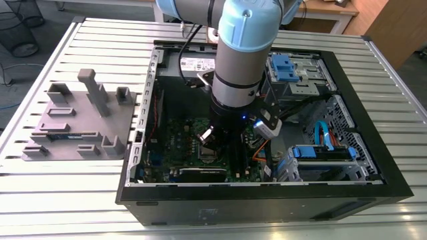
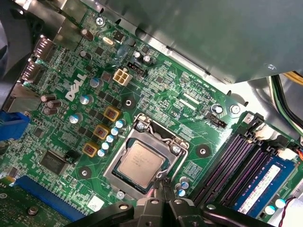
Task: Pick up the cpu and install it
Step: 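Install the first cpu locking lever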
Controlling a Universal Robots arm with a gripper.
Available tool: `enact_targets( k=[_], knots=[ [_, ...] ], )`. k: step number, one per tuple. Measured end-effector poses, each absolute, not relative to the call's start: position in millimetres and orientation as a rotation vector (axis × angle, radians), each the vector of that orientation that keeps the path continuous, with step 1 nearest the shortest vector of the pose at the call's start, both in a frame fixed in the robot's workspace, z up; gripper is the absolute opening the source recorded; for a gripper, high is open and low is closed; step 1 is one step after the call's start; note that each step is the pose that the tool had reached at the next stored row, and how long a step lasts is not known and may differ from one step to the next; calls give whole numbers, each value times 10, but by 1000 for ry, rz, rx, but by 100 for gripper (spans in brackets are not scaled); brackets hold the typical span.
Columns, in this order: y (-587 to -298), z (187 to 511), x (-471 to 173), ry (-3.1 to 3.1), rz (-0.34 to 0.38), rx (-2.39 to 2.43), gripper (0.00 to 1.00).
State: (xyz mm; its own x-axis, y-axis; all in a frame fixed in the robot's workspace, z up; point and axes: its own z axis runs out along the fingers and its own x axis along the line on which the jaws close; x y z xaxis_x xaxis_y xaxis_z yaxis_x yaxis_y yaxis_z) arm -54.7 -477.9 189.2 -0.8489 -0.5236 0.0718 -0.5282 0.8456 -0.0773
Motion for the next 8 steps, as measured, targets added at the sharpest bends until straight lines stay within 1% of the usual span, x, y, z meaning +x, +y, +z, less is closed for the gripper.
enact_targets(
  k=[8],
  knots=[
    [-4781, 1891, -503, -2973, 145, 844, 11]
  ],
)
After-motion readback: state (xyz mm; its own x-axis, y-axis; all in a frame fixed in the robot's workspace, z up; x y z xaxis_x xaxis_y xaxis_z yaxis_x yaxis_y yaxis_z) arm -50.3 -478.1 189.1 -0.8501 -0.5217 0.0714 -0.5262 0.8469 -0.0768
